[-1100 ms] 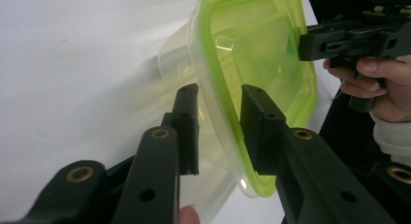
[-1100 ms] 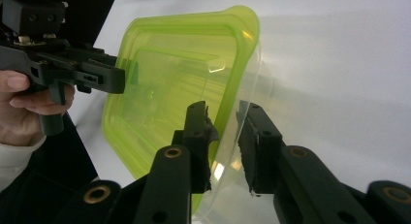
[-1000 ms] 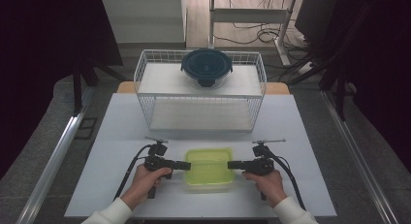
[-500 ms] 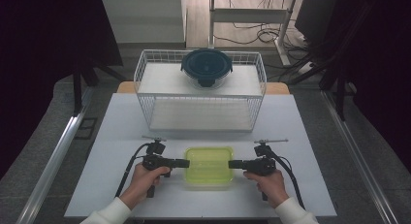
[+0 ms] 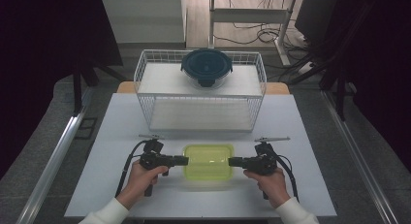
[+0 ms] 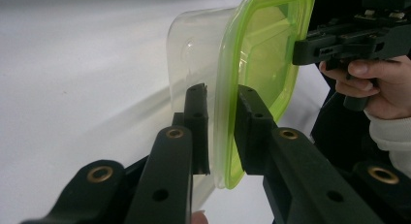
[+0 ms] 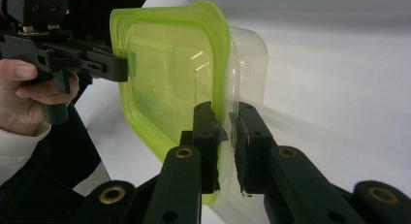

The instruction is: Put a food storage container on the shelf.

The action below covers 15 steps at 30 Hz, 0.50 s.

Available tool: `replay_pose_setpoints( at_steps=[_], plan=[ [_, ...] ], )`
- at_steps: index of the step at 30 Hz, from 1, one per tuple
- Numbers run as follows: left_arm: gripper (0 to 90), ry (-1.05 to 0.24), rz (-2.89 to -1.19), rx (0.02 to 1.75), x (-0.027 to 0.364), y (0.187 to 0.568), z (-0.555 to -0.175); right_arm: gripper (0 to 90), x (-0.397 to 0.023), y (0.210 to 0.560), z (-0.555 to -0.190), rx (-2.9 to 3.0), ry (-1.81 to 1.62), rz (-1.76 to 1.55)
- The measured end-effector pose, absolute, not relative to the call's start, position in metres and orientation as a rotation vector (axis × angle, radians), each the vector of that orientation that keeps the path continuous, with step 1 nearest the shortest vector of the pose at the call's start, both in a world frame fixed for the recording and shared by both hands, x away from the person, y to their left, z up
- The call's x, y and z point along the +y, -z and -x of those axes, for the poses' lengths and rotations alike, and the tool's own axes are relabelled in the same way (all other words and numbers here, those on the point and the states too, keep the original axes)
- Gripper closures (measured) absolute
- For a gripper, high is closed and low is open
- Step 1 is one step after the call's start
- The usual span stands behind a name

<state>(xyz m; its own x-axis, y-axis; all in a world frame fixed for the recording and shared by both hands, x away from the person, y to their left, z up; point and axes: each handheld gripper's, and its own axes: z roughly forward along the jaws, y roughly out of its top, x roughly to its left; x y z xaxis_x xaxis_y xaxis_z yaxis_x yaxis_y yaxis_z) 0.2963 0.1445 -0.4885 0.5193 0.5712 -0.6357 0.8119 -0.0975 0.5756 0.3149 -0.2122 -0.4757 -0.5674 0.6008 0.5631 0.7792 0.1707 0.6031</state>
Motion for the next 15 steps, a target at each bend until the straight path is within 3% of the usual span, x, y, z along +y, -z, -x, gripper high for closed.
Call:
replay_pose_setpoints(
  at_steps=[15],
  plan=[
    [78.3,0.234,-1.778,1.123,0.151,0.466,-0.296,79.5,-0.205,0.454,-0.319,-2.309,1.418,1.29]
  ],
)
